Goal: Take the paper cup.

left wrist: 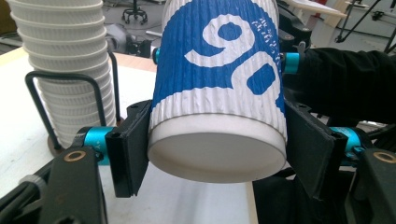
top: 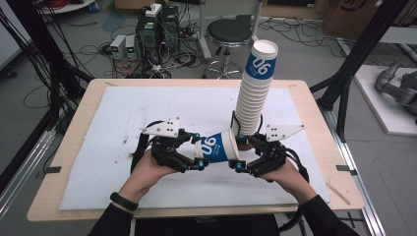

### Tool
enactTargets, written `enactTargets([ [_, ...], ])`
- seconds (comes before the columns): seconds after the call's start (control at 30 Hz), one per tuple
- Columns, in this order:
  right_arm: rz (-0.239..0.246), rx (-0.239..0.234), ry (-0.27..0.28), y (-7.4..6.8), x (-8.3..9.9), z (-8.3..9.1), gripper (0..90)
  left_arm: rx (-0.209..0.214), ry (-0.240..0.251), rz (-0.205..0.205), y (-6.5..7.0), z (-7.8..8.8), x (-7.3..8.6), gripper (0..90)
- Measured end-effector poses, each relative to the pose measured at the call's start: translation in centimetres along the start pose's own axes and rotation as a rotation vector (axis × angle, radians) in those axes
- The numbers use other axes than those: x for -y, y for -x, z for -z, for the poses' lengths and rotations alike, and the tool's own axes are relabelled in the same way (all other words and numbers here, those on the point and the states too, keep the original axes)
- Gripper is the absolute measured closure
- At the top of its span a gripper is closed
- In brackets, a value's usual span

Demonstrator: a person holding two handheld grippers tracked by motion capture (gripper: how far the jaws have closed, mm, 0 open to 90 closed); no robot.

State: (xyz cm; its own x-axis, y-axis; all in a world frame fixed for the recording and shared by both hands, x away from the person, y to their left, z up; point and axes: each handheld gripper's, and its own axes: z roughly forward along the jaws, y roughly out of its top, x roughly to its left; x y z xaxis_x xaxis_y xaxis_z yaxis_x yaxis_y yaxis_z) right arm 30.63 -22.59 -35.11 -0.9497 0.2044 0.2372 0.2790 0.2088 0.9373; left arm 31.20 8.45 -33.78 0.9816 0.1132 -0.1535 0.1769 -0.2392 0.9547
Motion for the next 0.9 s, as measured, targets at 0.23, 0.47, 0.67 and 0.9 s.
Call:
enactTargets([
  [0.23,-0.016,-0.02,0.063,-0.1,-0.1,0.0,17.2,0.029,0.001,0.017,0.0,-1.1,0.5,29.3],
  [0.47,0.008,-0.032,0.036,-0.1,-0.2,0.2,19.7,0.035,-0.059,0.033,0.0,-1.4,0.4,28.6],
  [0.67,0.032,-0.013,-0.02,-0.1,-0.3,0.3,21.3,0.022,-0.147,0.002,0.5,-1.7,0.0,22.4],
  [0.9,0.049,-0.021,-0.046,-0.4,-0.3,-0.1,21.3,0.006,-0.235,-0.001,0.6,-3.4,0.6,22.4],
])
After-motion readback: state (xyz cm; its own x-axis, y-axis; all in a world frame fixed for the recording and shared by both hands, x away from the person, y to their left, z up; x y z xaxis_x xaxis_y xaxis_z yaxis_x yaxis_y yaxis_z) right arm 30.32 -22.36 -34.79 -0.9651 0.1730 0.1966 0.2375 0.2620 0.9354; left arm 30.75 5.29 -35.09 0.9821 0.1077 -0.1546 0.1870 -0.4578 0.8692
